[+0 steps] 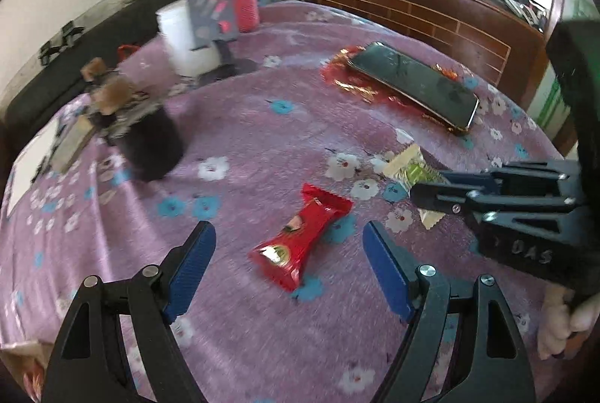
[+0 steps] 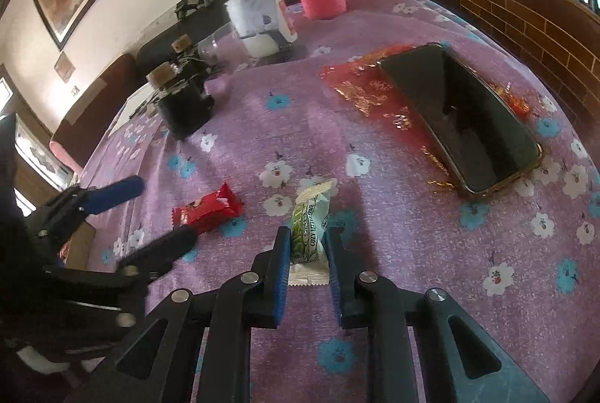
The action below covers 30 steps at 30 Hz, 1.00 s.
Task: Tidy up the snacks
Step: 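Grasp the small red candy with the left gripper while the right grasps the green-white packet, then carry both snacks into the cardboard box and open both grippers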
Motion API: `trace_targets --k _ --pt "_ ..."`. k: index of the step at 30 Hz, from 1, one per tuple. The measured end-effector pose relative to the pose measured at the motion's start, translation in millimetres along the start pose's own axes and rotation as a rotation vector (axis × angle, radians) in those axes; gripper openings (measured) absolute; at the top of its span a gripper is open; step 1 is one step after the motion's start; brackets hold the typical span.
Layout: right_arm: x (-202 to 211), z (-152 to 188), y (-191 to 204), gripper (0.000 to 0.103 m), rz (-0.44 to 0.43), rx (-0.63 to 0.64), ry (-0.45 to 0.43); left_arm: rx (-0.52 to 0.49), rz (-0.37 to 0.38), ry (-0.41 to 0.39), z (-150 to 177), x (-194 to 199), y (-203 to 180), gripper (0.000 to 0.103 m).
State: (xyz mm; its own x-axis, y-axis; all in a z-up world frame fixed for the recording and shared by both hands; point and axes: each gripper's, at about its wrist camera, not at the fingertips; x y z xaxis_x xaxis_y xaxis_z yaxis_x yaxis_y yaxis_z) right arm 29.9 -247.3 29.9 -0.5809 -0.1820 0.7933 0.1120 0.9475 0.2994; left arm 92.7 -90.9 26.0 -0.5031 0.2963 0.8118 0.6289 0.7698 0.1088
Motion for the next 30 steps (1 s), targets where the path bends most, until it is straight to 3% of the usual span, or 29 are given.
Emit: trace_targets --k 3,5,7,14,20,25,30 --pt "3 -2 -5 0.02 -0.003 -0.024 -0.01 -0.005 0.009 0.02 -1 -10 -4 0.08" --pt "4 -2 -7 0.02 -0.008 -0.032 -0.017 0.021 -0.016 0.061 -2 -19 -3 0.062" --pt "5 -2 -7 0.02 -0.007 -0.032 -0.021 0.077 0.049 0.078 -4 -20 2 0.029" --pt "8 -2 -3 0.019 -0.033 -0.022 -0.041 0.125 0.031 0.072 3 5 0 0.026" --pt "13 -1 4 0.02 -0.065 -0.002 -0.073 0.172 0.04 0.017 27 54 -1 0.026" --pt "17 1 9 0.019 -0.077 0.014 -0.097 0.238 0.045 -0.047 54 105 8 0.026" --pt "17 5 14 0.019 -0.079 0.026 -0.112 0.354 0.003 -0.115 105 164 31 0.026"
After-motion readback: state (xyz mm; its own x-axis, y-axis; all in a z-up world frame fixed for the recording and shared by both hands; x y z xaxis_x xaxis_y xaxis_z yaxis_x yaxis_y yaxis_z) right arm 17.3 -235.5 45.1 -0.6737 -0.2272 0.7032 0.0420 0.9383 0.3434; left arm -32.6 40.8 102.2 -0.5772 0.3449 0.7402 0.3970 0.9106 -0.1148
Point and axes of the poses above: each gripper's, at about its wrist camera, not at the fingertips, and x roughly against the way its jaws point, y to its left, z to its underside, and after that the axes turned 2 degrees about y, right-handed
